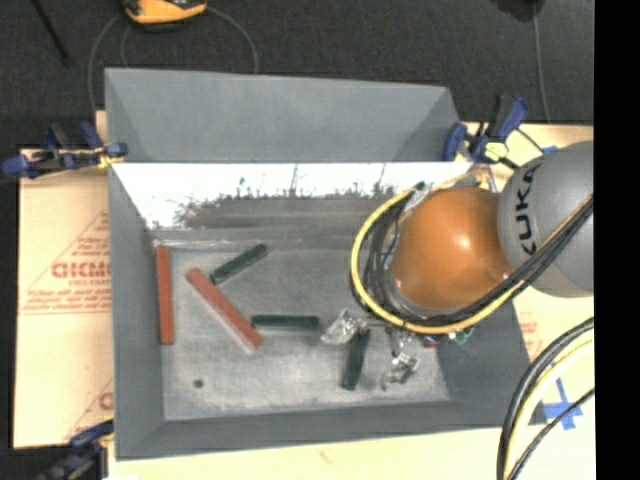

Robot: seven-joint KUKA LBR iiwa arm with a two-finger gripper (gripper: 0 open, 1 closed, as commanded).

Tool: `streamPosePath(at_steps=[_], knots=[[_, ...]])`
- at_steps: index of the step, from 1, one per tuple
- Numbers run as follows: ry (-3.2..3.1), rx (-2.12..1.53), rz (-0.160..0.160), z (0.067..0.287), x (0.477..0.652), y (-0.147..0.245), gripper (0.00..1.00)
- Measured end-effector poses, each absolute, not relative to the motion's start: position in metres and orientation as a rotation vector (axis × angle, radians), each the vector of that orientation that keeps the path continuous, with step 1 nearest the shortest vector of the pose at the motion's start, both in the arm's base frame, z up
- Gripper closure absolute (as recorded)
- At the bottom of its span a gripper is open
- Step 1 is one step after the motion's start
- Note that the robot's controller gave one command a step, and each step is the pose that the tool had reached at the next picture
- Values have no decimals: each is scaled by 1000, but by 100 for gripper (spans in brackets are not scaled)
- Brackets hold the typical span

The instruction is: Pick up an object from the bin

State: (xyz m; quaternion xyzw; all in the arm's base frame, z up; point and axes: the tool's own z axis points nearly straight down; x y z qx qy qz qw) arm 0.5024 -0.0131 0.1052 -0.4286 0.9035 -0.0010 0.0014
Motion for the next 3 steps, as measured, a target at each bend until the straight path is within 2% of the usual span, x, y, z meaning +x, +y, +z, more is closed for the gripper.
streamPosePath(at_steps=[1, 3], knots=[[2689, -1634, -12, 79, 501, -14, 100], [2689, -1633, -9, 83, 500, -15, 100]])
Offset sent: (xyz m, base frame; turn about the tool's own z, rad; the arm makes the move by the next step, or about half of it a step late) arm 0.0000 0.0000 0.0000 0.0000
